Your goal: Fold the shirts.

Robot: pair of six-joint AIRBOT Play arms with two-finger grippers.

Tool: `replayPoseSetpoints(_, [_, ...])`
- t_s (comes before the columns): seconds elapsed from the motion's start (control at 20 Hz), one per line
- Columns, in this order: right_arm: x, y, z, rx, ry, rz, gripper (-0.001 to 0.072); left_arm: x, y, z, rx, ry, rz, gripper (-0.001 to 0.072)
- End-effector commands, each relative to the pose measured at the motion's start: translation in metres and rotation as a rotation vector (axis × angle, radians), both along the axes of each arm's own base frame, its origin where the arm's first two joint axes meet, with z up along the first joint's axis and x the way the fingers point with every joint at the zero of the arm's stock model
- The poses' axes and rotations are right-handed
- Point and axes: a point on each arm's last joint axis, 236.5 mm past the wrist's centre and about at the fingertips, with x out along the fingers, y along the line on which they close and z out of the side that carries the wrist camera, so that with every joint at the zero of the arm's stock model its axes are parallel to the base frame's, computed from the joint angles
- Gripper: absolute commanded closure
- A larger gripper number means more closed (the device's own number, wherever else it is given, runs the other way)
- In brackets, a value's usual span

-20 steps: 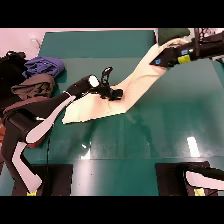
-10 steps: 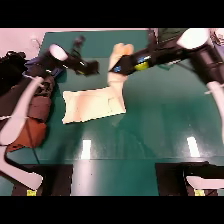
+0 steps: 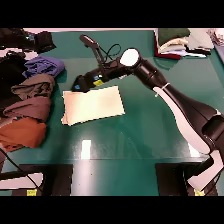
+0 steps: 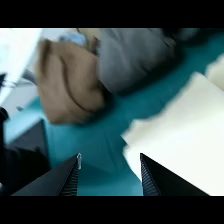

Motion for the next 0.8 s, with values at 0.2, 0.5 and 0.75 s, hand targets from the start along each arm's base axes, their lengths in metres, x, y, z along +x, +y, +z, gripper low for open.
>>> replayPoseSetpoints(0.2, [0.053, -0.214, -0.132, -0.311, 0.351, -0.381, 0.0234, -0.010, -0.033, 0.007, 0.035, -0.031, -0.083, 0.0684])
replayPoseSetpoints(0.5, [0.046, -0.211, -0.187, -0.095, 0.628, -0.511, 0.0115, -0.012, -0.079, -0.016, 0.048, 0.002, -0.187, 0.0684])
replayPoseSetpoints(0.75, [0.048, -0.116, -0.192, -0.037, 0.621, -0.386, 0.0147, -0.017, -0.107, -0.028, 0.047, 0.023, -0.242, 0.0684])
